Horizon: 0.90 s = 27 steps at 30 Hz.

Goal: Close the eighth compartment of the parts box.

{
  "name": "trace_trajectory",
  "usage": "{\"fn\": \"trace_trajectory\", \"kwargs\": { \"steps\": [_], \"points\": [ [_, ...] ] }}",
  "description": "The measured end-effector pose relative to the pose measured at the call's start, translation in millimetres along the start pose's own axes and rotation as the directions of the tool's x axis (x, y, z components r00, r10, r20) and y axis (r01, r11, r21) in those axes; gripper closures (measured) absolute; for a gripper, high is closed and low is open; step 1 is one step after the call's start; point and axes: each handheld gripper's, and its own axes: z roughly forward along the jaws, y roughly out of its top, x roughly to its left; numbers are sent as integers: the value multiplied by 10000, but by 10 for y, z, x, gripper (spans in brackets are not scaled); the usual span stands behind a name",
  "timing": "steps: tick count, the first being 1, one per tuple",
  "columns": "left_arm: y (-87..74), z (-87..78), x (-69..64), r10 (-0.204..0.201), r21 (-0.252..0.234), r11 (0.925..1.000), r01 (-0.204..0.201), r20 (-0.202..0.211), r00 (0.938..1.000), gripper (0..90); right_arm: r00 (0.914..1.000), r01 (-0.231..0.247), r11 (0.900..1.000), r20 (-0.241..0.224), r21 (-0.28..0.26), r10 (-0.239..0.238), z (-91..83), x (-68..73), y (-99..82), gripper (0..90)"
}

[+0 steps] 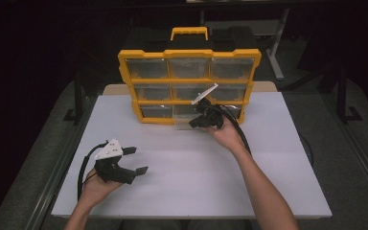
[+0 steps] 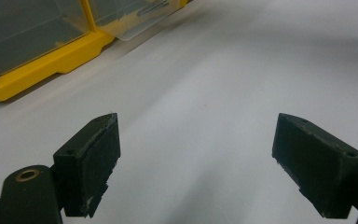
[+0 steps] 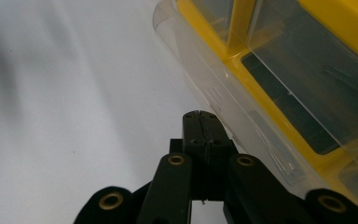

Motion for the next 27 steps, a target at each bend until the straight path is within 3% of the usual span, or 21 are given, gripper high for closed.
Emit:
{"fn": "trace_trajectory", "kwargs": {
  "steps": [12, 13, 27],
  "points": [
    [0, -2, -2, -51, 9, 10000, 51, 3, 10000, 151, 9999, -103, 9999, 31, -13, 103, 8, -36, 7, 891],
    [0, -3, -2, -48, 11, 10000, 48, 2, 10000, 151, 9995, -302, 9995, 39, 28, 302, 4, -22, 14, 890],
    [-2, -5, -1, -46, 26, 10000, 46, -3, 10000, 151, 9994, -315, 9995, 167, 52, 314, 16, -57, 48, 890]
  ]
}}
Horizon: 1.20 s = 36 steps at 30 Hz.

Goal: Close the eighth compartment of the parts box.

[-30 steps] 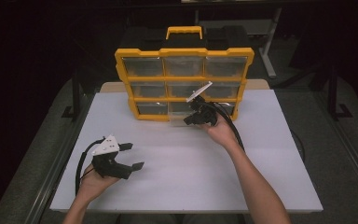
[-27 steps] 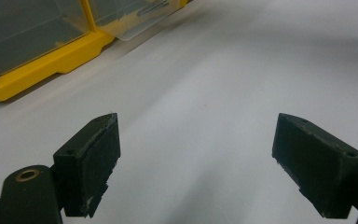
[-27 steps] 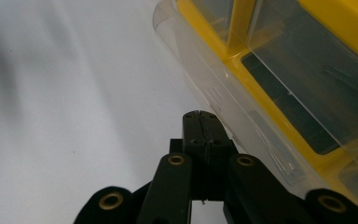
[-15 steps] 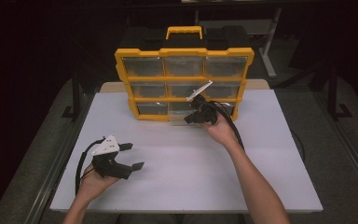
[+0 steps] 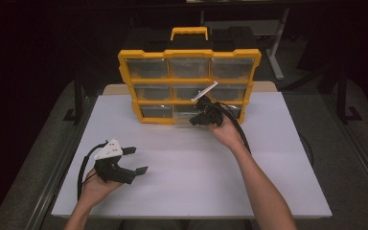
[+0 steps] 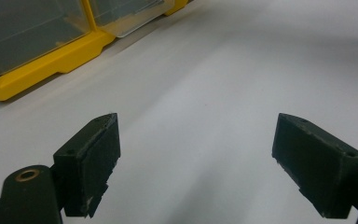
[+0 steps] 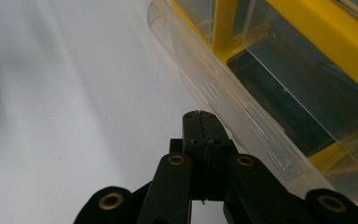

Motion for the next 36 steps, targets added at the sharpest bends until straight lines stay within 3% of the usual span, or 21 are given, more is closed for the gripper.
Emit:
{"fn": "trace_trajectory", "kwargs": {
  "steps": [36],
  "points": [
    [-4, -2, 7, 23, 25, 10000, -23, -5, 10000, 152, 9954, -497, 9985, 807, -225, 513, -9, -142, -9, 890]
  ]
}}
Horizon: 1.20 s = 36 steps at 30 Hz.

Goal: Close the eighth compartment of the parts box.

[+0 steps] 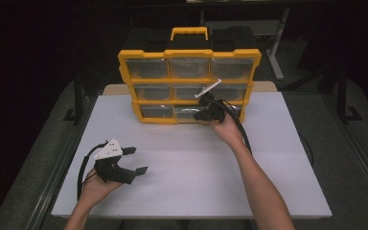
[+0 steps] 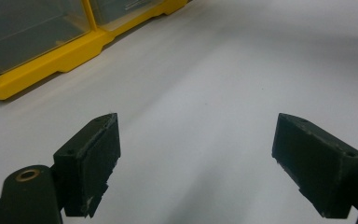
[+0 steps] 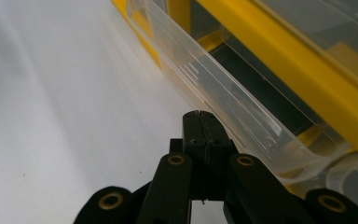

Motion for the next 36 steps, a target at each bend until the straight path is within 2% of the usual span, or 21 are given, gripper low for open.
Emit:
{"fn": "trace_trajectory", "kwargs": {
  "steps": [9, 11, 14, 15, 27, 33, 36],
  "points": [
    [-1, 0, 0, -3, 4, 10000, 3, 2, 10000, 152, 9996, -112, 9999, 260, -126, 116, -4, -15, 6, 889],
    [-2, 0, 1, 1, 9, 10000, -1, 0, 10000, 152, 9994, -255, 9995, 214, -194, 259, -2, -4, 11, 890],
    [-3, 1, 0, 3, 21, 10000, -3, 0, 10000, 152, 9991, -72, 9997, 424, -228, 82, -4, -22, 6, 890],
    [-3, 1, 1, 10, 28, 10000, -10, 3, 10000, 152, 9991, -260, 9992, 339, -289, 270, -2, -7, 10, 890],
    [-5, 3, 2, 43, 68, 10000, -43, 1, 10000, 152, 9959, -213, 9983, 871, -536, 260, -3, -9, 9, 890],
    [-6, 7, 1, 58, 71, 10000, -58, 0, 10000, 152, 9923, 32, 9994, 1237, -352, 12, 13, 9, 11, 890],
    [-6, 6, 3, 53, 131, 9999, -53, 8, 10000, 152, 9939, 2, 9986, 1104, -529, 56, 27, 7, 4, 889]
  ]
}}
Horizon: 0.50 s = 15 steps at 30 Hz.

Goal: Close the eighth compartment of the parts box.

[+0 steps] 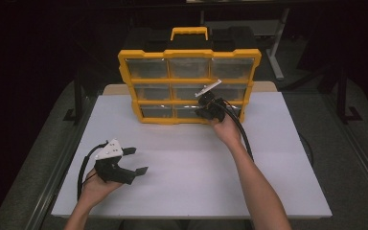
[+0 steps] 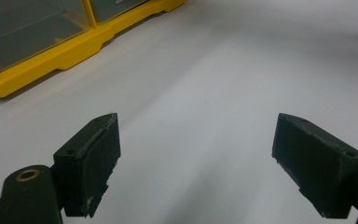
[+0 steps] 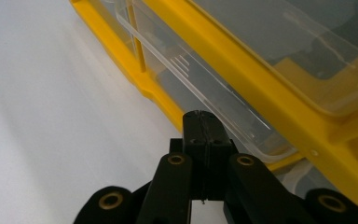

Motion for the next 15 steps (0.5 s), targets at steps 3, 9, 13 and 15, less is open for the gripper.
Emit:
{"fn": "trace_trajectory", "kwargs": {
  "steps": [3, 9, 13, 15],
  "points": [
    [-1, -1, 1, 8, 27, 10000, -8, -6, 10000, 152, 9990, -262, 9996, -351, -46, 260, -10, -10, -13, 862],
    [-7, -1, 5, -164, 19, 9999, 164, -72, 9998, 152, 9793, -676, 9976, -1921, -172, 631, -67, -55, -84, 770],
    [-8, 7, 0, -160, 66, 9998, 161, -106, 9998, 153, 9725, -783, 9963, -2224, -349, 686, -133, -34, -169, 673],
    [-7, 11, 1, -204, 67, 9998, 204, -89, 9998, 154, 9708, -853, 9956, -2280, -379, 745, -158, -38, -210, 627]
  ]
}}
